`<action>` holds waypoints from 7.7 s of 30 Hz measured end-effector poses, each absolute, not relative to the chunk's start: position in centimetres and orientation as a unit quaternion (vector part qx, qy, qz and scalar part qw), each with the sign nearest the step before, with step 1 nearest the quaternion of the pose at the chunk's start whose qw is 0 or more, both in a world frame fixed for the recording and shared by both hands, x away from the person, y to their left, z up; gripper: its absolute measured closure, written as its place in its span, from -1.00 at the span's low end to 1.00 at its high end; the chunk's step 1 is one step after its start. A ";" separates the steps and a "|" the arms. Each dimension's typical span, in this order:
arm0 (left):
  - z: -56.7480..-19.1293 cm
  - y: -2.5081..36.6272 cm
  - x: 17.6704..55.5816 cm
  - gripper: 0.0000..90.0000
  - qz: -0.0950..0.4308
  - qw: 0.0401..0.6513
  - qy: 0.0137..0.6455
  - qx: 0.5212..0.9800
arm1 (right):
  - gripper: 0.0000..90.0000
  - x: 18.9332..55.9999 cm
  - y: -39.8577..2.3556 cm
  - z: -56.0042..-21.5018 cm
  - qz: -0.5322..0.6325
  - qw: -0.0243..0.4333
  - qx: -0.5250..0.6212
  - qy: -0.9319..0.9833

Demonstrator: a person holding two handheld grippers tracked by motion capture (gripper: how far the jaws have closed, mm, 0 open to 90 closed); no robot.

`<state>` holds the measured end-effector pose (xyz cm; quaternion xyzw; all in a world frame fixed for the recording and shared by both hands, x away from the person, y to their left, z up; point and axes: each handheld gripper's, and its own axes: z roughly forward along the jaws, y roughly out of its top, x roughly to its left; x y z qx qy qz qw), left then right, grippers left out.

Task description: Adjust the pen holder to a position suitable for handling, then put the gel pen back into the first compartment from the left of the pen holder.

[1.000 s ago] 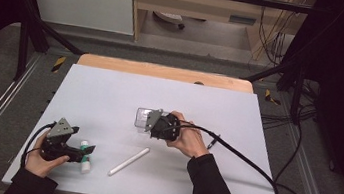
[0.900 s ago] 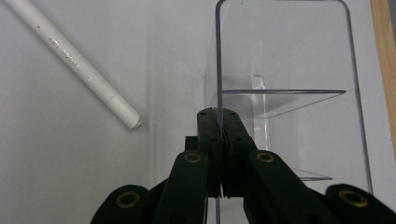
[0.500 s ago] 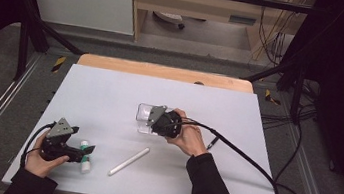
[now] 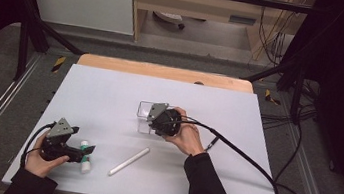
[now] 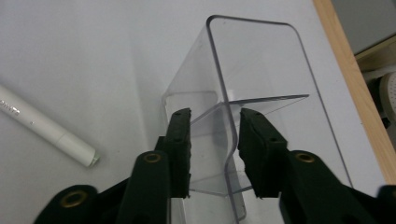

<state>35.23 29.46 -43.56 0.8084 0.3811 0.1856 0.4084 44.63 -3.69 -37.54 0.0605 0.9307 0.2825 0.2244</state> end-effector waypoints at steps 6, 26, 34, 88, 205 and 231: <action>-43.5 29.5 35.2 -0.87 0.186 0.409 0.382 0.808 | -0.01 44.2 -4.4 -36.4 0.305 0.234 0.100 0.918; -43.1 29.4 35.1 -0.87 0.187 0.412 0.382 0.806 | -0.93 41.2 -10.4 -35.3 0.329 0.206 0.235 0.891; -43.1 29.4 35.1 -0.87 0.186 0.411 0.384 0.805 | -0.92 39.8 -13.3 -36.6 0.342 0.197 0.264 0.880; -43.1 29.4 35.1 -0.87 0.185 0.413 0.382 0.806 | 1.00 39.8 -18.7 -44.1 0.374 0.122 0.356 0.848; -43.4 29.3 35.2 -0.87 0.186 0.408 0.387 0.806 | -0.80 41.5 -24.7 -42.3 0.335 0.155 0.451 0.813; -43.4 29.3 35.2 -0.87 0.185 0.407 0.387 0.806 | 0.38 46.1 -23.9 -43.1 0.300 0.146 0.469 0.818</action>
